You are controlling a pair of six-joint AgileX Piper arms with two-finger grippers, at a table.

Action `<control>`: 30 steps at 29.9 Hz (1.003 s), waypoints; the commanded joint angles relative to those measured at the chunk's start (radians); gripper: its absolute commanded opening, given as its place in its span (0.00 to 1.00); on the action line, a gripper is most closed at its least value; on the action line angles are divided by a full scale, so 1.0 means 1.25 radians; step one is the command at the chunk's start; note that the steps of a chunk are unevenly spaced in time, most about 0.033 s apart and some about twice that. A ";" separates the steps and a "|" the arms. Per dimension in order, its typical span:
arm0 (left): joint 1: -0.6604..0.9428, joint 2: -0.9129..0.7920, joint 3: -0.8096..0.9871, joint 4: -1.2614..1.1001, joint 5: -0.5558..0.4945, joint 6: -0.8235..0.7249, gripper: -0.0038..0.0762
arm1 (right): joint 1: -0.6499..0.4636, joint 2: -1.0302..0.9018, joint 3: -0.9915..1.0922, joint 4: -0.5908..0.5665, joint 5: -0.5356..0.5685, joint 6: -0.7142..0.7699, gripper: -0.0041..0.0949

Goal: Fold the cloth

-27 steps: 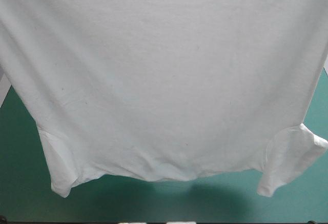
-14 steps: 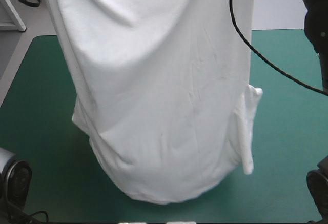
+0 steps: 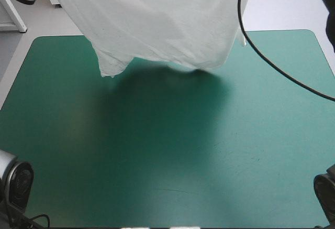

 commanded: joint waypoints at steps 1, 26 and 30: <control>-0.004 -0.006 0.061 -0.020 0.014 0.000 0.04 | -0.002 0.021 0.055 -0.094 0.120 0.063 0.02; -0.004 -0.134 1.017 -0.222 0.043 -0.003 0.04 | 0.018 -0.153 1.082 0.017 0.042 0.131 0.02; -0.004 -0.273 1.146 -0.226 0.170 -0.005 0.04 | 0.018 -0.288 1.209 0.017 0.193 0.095 0.02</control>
